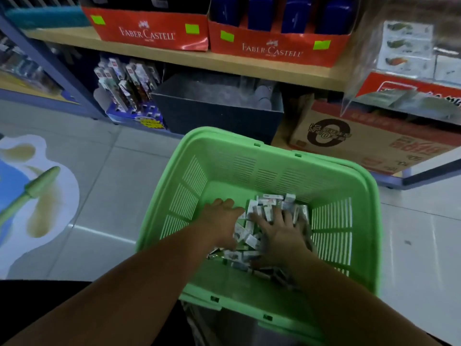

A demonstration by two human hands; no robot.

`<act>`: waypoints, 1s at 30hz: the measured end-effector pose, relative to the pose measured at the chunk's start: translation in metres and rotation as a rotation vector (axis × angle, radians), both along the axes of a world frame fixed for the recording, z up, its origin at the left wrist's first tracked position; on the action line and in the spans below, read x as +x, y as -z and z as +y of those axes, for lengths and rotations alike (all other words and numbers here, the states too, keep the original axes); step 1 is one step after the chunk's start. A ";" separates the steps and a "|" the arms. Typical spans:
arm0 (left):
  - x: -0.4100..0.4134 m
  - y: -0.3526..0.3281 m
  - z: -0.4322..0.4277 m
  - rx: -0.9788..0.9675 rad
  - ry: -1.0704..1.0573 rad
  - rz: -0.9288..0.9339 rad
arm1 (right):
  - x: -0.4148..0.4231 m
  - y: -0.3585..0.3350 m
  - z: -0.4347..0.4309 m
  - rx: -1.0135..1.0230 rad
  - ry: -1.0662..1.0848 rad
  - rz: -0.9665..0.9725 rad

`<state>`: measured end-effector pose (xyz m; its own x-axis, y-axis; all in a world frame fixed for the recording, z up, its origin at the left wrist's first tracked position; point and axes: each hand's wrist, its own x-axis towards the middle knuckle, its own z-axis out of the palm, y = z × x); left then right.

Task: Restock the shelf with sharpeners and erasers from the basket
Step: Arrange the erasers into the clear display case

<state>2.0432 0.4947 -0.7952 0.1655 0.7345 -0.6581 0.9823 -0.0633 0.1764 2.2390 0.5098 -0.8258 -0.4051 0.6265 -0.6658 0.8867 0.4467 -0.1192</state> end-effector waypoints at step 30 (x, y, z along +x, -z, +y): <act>0.017 0.004 0.013 0.022 -0.497 -0.515 | 0.008 -0.065 0.035 -0.203 0.633 0.680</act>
